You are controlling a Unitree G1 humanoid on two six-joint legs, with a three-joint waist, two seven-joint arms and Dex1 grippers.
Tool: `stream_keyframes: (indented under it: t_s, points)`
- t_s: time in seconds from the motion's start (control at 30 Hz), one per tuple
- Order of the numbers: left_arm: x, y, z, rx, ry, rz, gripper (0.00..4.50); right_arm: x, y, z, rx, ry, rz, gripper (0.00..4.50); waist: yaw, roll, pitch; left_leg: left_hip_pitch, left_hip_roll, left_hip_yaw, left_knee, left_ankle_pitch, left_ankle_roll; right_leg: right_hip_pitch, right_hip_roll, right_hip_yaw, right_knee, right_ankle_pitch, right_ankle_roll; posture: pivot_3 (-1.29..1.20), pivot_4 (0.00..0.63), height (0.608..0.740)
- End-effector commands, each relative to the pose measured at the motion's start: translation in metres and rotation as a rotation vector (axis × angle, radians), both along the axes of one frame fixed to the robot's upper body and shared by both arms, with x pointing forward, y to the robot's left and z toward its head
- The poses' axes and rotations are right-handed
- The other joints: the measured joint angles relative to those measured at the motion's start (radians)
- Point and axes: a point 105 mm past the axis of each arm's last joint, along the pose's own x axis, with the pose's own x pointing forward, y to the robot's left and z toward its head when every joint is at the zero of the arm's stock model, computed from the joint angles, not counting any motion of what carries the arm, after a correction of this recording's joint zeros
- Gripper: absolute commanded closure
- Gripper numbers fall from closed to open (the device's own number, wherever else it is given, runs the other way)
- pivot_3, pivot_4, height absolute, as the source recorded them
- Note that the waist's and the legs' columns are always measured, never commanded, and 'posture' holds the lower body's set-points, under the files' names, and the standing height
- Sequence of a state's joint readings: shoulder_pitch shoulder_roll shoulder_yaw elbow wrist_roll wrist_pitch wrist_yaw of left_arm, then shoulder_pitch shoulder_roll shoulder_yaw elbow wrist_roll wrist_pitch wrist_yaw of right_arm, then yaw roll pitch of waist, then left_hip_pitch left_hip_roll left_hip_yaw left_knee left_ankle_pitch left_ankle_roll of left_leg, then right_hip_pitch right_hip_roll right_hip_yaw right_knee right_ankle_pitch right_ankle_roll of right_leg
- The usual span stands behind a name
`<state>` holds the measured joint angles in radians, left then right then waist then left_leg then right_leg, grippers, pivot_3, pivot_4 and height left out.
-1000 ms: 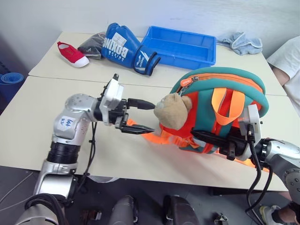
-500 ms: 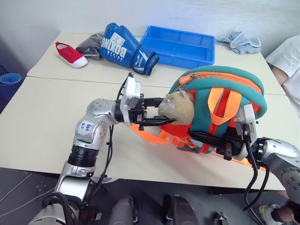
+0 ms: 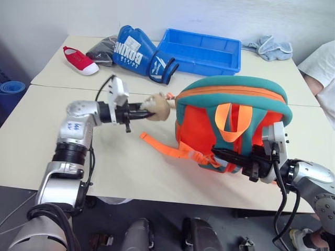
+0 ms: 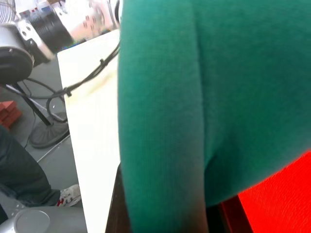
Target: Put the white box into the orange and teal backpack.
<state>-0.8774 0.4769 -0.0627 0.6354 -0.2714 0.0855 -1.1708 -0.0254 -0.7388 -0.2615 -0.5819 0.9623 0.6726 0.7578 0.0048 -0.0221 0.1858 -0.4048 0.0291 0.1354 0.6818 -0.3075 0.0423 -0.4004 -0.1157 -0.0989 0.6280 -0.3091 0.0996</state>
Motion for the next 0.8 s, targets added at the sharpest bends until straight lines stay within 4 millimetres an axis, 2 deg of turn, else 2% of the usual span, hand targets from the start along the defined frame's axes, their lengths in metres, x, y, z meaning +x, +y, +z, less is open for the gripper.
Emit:
stream_keyframes:
  t_s: [0.03, 0.1, 0.2, 0.27, 0.4, 0.53, 0.6, 0.7, 0.8]
  points:
    - [-0.002, -0.002, -0.050, 0.120, 0.065, 0.017, 3.88, -0.004, -0.002, 0.009, 0.019, -0.060, -0.022, 4.50, 0.000, 0.000, 0.000, 0.000, 0.000, 0.000, 0.000, 0.000, 0.000, 0.000, 0.000, 0.000, 0.000, 0.000, 0.000, 0.00, 0.150, 0.740]
    - [-0.006, -0.010, -0.067, 0.095, 0.115, 0.007, 3.88, -0.005, -0.001, 0.008, 0.029, -0.061, -0.034, 4.50, -0.001, 0.000, 0.000, 0.001, 0.000, 0.000, 0.000, 0.000, 0.000, 0.001, -0.001, 0.000, 0.000, 0.000, 0.000, 0.00, 0.150, 0.740]
    - [-0.019, -0.026, -0.073, 0.037, 0.140, -0.072, 3.88, -0.010, -0.002, 0.000, 0.057, 0.002, -0.023, 4.50, -0.002, 0.000, 0.000, 0.000, 0.001, -0.001, 0.000, 0.000, 0.000, 0.001, -0.001, -0.001, 0.000, 0.000, 0.000, 0.00, 0.150, 0.740]
    - [-0.030, -0.026, -0.071, 0.054, 0.126, -0.129, 3.88, -0.011, -0.004, -0.008, 0.065, 0.042, -0.042, 4.50, 0.000, 0.001, -0.001, 0.001, 0.001, -0.002, 0.000, 0.000, 0.000, 0.002, -0.003, -0.001, -0.001, 0.000, 0.000, 0.00, 0.150, 0.740]
    - [-0.038, 0.006, -0.050, 0.036, 0.141, -0.088, 2.65, -0.007, -0.015, -0.029, -0.089, -0.072, -0.105, 3.29, -0.005, 0.001, -0.001, 0.001, 0.001, -0.005, 0.000, 0.000, 0.000, 0.004, -0.003, -0.001, -0.001, 0.000, 0.000, 0.00, 0.150, 0.740]
    - [-0.046, 0.042, -0.039, 0.075, 0.088, -0.022, 1.34, 0.001, -0.032, -0.024, -0.194, -0.278, -0.239, 1.89, -0.012, 0.001, -0.001, 0.002, 0.001, -0.005, 0.000, 0.000, -0.001, 0.004, -0.002, -0.002, -0.001, 0.000, 0.000, 0.00, 0.150, 0.740]
    - [-0.060, 0.062, -0.038, 0.131, 0.046, -0.001, 0.72, -0.007, -0.039, -0.022, -0.254, -0.312, -0.220, 1.23, -0.013, 0.002, 0.000, 0.002, 0.002, -0.004, -0.001, 0.000, -0.002, 0.004, -0.001, -0.002, 0.000, 0.000, 0.000, 0.00, 0.150, 0.740]
    - [-0.077, 0.084, -0.048, 0.214, 0.024, 0.027, 0.69, -0.025, -0.057, -0.029, -0.315, -0.271, -0.195, 0.20, -0.004, 0.003, 0.000, 0.002, 0.002, -0.005, -0.002, -0.001, -0.003, 0.004, -0.002, -0.001, -0.001, -0.001, -0.001, 0.00, 0.150, 0.740]
    - [-0.093, 0.097, -0.054, 0.208, 0.030, 0.048, 0.69, -0.040, -0.079, -0.038, -0.409, -0.281, -0.178, 0.09, 0.008, 0.003, 0.000, 0.001, 0.001, -0.010, -0.001, -0.001, -0.002, 0.008, -0.004, -0.001, -0.005, -0.001, -0.001, 0.00, 0.150, 0.740]
